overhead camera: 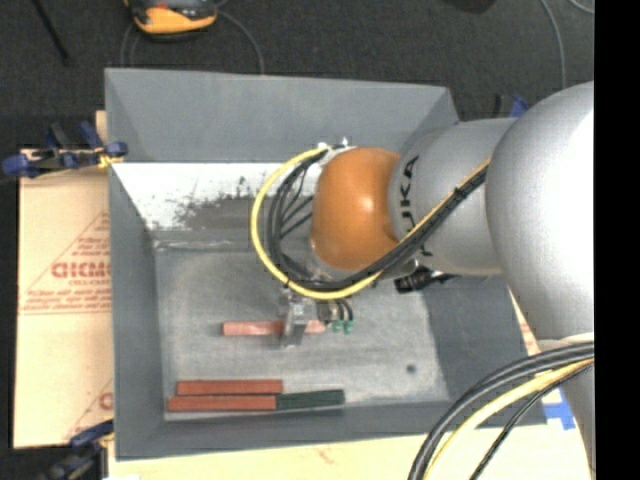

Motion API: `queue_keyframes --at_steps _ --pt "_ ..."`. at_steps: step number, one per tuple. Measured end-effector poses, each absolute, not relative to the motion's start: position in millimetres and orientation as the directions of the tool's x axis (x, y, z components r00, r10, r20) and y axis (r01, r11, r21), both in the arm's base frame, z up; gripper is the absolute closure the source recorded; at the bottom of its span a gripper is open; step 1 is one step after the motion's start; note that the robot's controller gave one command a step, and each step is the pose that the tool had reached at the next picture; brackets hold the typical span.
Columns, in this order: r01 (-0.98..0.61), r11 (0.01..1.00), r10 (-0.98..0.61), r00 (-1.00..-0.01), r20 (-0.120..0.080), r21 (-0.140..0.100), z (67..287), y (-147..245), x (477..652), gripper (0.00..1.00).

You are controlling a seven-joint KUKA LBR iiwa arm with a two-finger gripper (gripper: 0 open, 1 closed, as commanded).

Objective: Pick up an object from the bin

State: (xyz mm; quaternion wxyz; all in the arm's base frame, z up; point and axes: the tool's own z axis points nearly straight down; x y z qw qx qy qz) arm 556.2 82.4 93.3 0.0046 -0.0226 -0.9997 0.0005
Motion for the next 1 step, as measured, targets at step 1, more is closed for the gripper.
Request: queue_keyframes --at_steps 1 --pt "0.045 0.999 0.045 -0.999 0.003 0.0 116.9 82.7 558.0 1.0"
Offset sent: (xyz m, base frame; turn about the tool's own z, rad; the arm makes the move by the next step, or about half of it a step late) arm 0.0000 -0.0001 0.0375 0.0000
